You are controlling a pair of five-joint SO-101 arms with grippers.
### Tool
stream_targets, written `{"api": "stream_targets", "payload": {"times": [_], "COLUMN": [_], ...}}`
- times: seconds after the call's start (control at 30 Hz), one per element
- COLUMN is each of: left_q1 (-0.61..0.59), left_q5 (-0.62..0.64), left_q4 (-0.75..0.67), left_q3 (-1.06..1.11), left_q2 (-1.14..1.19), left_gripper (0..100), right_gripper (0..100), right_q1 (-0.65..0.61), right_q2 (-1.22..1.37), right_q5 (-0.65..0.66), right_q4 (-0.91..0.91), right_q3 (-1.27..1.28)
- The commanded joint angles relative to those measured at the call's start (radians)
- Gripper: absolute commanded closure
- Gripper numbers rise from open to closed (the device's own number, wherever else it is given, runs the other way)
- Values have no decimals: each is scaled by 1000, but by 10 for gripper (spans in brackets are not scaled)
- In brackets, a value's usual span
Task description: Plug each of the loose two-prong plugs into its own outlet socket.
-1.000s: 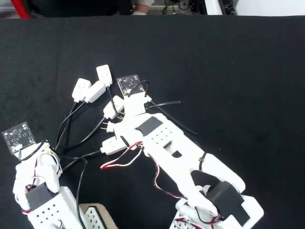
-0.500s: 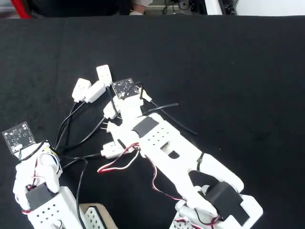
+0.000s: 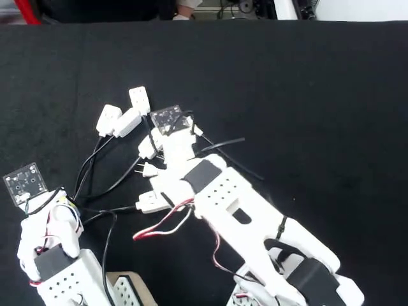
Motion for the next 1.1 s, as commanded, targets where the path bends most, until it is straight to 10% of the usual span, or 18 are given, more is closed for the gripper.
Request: {"api": "stream_targets", "payload": {"times": [0.0,1.07], "left_q1": [12,13], "left_q5": [-6,-6], "left_q4": [-21,-21], "left_q3": [-8,-8], "left_q2": [-5,-5], "left_gripper": [866,866], "right_gripper": [987,987], "right_q1": [-44,58], "right_q2": [50,160], "right_q5": [-61,-100], "right_q4": [-28,-52], "right_q3": [-8,-48]}}
